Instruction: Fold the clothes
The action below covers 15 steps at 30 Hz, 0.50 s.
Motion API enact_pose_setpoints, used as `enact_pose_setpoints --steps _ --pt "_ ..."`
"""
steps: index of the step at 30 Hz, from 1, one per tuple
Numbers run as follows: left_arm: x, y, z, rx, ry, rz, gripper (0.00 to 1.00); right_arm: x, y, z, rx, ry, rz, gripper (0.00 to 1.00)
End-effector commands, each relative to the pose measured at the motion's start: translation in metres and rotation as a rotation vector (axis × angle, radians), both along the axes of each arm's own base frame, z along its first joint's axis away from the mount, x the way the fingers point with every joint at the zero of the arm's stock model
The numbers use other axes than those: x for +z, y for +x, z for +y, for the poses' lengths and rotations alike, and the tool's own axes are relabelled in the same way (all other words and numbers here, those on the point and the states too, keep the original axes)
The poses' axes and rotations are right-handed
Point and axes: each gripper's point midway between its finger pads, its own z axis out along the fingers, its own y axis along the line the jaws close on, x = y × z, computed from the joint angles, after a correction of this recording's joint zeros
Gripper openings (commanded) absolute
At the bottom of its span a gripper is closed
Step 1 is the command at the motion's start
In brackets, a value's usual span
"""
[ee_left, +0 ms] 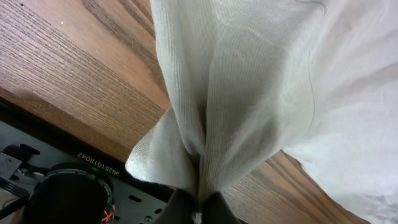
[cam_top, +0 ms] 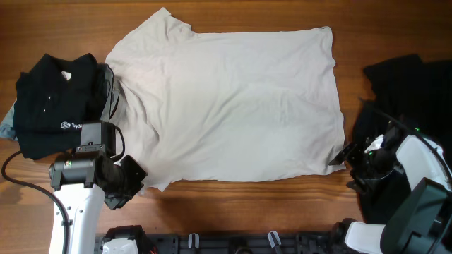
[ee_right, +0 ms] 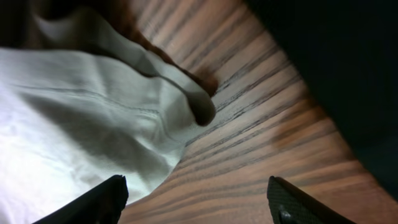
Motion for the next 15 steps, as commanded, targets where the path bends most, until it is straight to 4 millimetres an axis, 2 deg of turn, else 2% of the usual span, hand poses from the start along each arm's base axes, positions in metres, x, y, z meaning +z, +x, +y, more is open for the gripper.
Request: enact_pose_setpoints --steps 1,6,8,9,10,12,14,15 --pt "0.003 0.003 0.004 0.004 0.019 -0.021 0.06 -0.006 0.001 0.002 -0.025 -0.035 0.011 0.73" --pt "0.003 0.003 0.004 0.004 0.019 -0.021 0.06 -0.011 0.011 -0.011 -0.040 -0.111 -0.016 0.46" --pt "0.003 0.003 0.004 0.004 0.019 -0.021 0.06 -0.011 0.013 -0.013 -0.030 -0.117 -0.026 0.39" --pt "0.003 0.003 0.004 0.004 0.019 -0.021 0.06 -0.012 0.014 -0.013 -0.026 -0.120 -0.033 0.59" --pt "0.003 0.003 0.004 0.004 0.019 -0.021 0.06 -0.012 0.015 -0.014 -0.024 -0.122 -0.039 0.67" --pt "0.003 0.003 0.004 0.004 0.019 -0.021 0.06 -0.017 0.015 -0.014 -0.025 -0.123 -0.046 0.64" --pt "0.003 0.003 0.004 0.004 0.019 -0.021 0.06 -0.027 0.011 -0.005 -0.040 -0.090 -0.057 0.58" --pt "0.003 0.003 0.004 0.004 0.019 -0.021 0.07 -0.032 0.009 -0.002 -0.045 -0.081 -0.060 0.51"
